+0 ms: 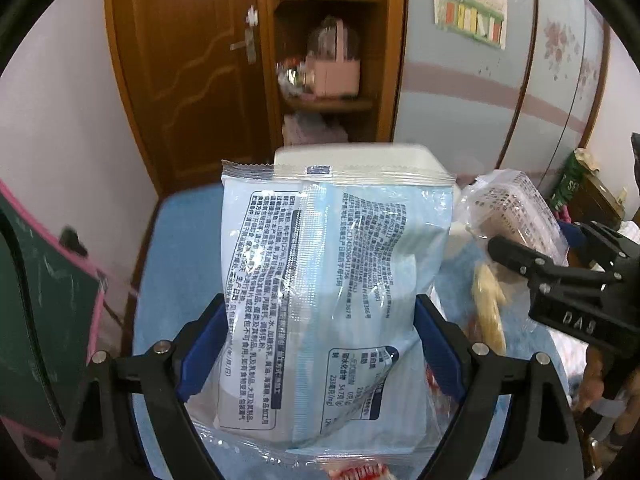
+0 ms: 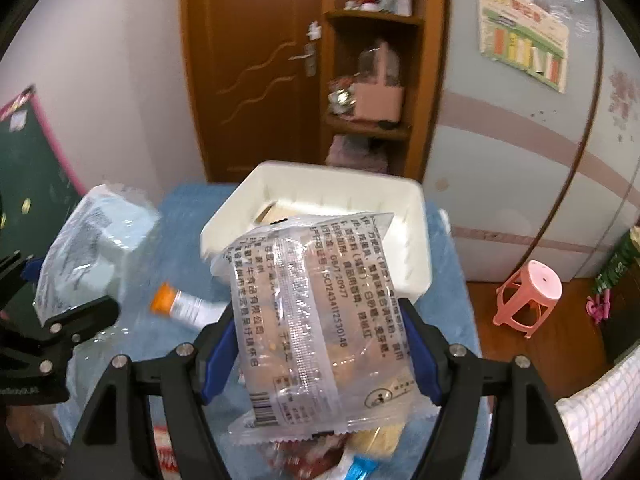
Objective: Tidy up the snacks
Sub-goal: 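Carry both clear bags into the white bin and open both tools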
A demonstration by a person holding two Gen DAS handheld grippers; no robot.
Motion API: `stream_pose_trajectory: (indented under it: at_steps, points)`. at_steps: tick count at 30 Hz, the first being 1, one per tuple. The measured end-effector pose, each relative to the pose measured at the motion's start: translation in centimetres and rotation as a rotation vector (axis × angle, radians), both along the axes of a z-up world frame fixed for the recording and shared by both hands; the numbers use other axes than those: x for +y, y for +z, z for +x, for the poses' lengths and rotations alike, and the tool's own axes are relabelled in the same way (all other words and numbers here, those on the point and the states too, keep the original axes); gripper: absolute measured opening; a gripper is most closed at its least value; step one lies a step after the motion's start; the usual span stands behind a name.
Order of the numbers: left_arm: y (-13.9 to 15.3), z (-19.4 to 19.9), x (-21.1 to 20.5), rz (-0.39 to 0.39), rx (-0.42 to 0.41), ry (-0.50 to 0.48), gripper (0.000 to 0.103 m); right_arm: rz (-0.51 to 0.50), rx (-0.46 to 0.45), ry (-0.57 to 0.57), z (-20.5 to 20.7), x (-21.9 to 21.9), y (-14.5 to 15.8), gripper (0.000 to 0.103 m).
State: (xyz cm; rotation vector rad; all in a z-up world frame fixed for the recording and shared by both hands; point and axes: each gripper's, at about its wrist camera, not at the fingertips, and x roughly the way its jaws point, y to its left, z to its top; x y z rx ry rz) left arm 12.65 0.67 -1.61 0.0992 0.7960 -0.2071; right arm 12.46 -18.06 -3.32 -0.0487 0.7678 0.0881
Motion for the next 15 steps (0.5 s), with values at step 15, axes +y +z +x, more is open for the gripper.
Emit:
stream_pose_trajectory:
  at_steps: [15]
  points:
    - [2.7,13.3,-4.6,0.043,-0.090,0.016,0.088,0.140,0.022,-0.080,12.8,-2.6,2.3,0.076]
